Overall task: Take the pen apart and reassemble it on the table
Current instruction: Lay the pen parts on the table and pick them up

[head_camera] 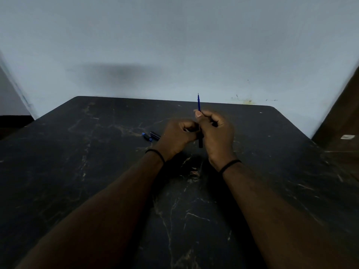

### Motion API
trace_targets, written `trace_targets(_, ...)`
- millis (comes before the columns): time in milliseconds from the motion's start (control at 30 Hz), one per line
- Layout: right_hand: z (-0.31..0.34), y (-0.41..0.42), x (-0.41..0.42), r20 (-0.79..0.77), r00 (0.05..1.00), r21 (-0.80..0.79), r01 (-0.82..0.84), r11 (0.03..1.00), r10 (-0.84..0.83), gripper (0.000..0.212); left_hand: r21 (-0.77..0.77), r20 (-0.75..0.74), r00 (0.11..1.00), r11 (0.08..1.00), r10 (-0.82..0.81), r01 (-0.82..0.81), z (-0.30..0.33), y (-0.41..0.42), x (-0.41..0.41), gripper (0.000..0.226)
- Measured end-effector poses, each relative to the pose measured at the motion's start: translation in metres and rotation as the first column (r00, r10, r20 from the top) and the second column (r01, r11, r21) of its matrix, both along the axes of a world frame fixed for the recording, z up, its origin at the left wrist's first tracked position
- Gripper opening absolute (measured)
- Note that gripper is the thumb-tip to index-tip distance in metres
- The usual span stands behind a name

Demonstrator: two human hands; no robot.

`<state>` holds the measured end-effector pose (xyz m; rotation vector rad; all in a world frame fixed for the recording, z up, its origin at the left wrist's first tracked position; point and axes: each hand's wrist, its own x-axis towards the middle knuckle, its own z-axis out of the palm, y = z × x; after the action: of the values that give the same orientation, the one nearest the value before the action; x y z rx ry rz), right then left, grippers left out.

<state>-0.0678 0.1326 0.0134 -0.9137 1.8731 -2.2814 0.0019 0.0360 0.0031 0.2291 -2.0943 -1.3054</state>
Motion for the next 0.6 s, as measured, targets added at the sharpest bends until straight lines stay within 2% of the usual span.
trace_targets(133, 0.011, 0.002, 0.005, 0.071, 0.997, -0.188, 0.038, 0.981, -0.025, 0.007, -0.008, 0.049, 0.997, 0.998, 0.065, -0.065, -0.003, -0.008, -0.002, 0.003)
trace_targets(233, 0.022, 0.006, 0.006, 0.068, 0.996, -0.355, 0.084, 0.931, -0.064, 0.007, -0.112, 0.094, 0.964, 0.965, 0.247, -0.236, -0.007, -0.017, -0.001, 0.013)
trace_targets(333, 0.026, 0.008, 0.008, 0.038, 0.999, -0.395, 0.037, 0.918, -0.023, 0.006, -0.103, 0.093, 0.904, 0.908, 0.416, -0.407, -0.007, -0.027, 0.001, 0.02)
trace_targets(400, 0.022, 0.008, 0.007, 0.003, 1.0, -0.325, 0.011, 0.946, -0.01, 0.013, -0.083, 0.072, 0.88, 0.882, 0.47, -0.464, -0.008, -0.033, 0.003, 0.027)
trace_targets(467, 0.016, 0.009, 0.001, -0.041, 0.999, -0.183, 0.005, 0.983, -0.012, 0.022, -0.063, 0.039, 0.878, 0.878, 0.478, -0.475, -0.008, -0.035, 0.003, 0.03)
trace_targets(533, 0.01, 0.011, -0.008, -0.079, 0.997, -0.023, 0.02, 1.0, -0.022, 0.031, -0.052, 0.022, 0.879, 0.878, 0.477, -0.475, -0.008, -0.035, 0.004, 0.018)
trace_targets(600, 0.006, 0.015, -0.018, -0.107, 0.993, 0.078, 0.066, 0.995, -0.057, 0.029, -0.041, 0.019, 0.873, 0.873, 0.487, -0.486, -0.008, -0.034, 0.003, 0.008)
